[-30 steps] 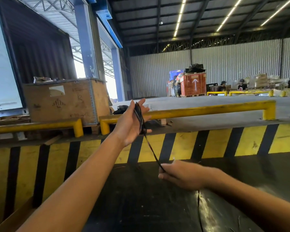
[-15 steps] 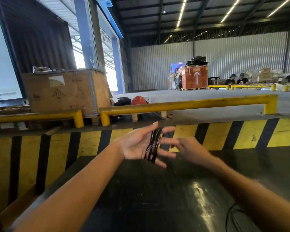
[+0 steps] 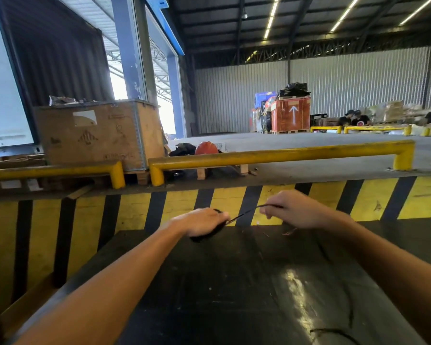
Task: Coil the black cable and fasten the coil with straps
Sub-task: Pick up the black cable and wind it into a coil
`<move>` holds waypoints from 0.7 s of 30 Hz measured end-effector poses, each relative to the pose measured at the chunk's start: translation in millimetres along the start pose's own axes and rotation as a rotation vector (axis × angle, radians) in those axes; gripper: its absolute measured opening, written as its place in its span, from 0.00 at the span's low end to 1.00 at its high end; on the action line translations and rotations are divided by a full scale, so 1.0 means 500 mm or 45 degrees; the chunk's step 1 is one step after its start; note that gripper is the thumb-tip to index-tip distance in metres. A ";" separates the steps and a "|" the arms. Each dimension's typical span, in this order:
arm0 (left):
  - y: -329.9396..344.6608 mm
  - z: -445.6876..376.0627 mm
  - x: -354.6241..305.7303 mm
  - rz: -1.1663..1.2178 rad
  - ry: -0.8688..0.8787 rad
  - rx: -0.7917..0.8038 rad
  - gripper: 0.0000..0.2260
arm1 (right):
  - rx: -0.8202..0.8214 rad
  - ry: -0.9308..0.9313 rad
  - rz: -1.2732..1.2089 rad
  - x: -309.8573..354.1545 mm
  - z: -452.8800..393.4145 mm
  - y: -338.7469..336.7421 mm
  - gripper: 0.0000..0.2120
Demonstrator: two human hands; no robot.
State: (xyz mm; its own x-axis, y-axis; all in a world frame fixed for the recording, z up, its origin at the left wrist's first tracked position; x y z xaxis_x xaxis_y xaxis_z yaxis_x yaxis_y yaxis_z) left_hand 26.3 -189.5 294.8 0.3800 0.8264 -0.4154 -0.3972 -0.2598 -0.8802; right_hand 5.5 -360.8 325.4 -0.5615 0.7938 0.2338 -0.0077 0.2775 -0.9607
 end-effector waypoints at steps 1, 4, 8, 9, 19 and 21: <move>0.024 -0.001 0.001 0.069 0.000 0.137 0.21 | -0.052 0.019 0.013 -0.017 -0.002 -0.019 0.13; 0.091 0.009 -0.031 0.641 0.141 0.515 0.21 | -0.186 0.194 -0.030 -0.071 -0.010 -0.036 0.12; 0.101 0.024 -0.125 1.241 0.547 0.676 0.21 | -0.047 0.274 -0.085 -0.086 -0.009 0.040 0.09; 0.092 0.023 -0.147 1.364 0.639 0.658 0.22 | -0.008 0.140 -0.093 -0.058 -0.009 0.064 0.07; -0.057 0.013 -0.070 0.547 0.423 -0.498 0.21 | 0.278 -0.023 -0.023 0.035 0.002 0.074 0.14; -0.023 -0.001 -0.038 0.196 0.236 -0.307 0.21 | 0.210 -0.046 0.037 0.024 0.010 0.019 0.14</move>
State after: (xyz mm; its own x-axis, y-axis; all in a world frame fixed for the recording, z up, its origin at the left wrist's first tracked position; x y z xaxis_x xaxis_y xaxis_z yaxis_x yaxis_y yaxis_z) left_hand 24.1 -202.5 312.9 0.4851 0.6694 -0.5627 -0.2612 -0.5032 -0.8238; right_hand -5.7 -351.2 318.2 -0.5926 0.7795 0.2030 -0.1249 0.1601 -0.9792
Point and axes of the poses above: each hand's wrist, its own z-axis away from the middle knuckle, its own y-axis out of the palm, x = y × z, the point moved 7 cm from there along -z, towards the middle knuckle, and after that the axes turned 11 degrees about x, right-handed, at the moved point
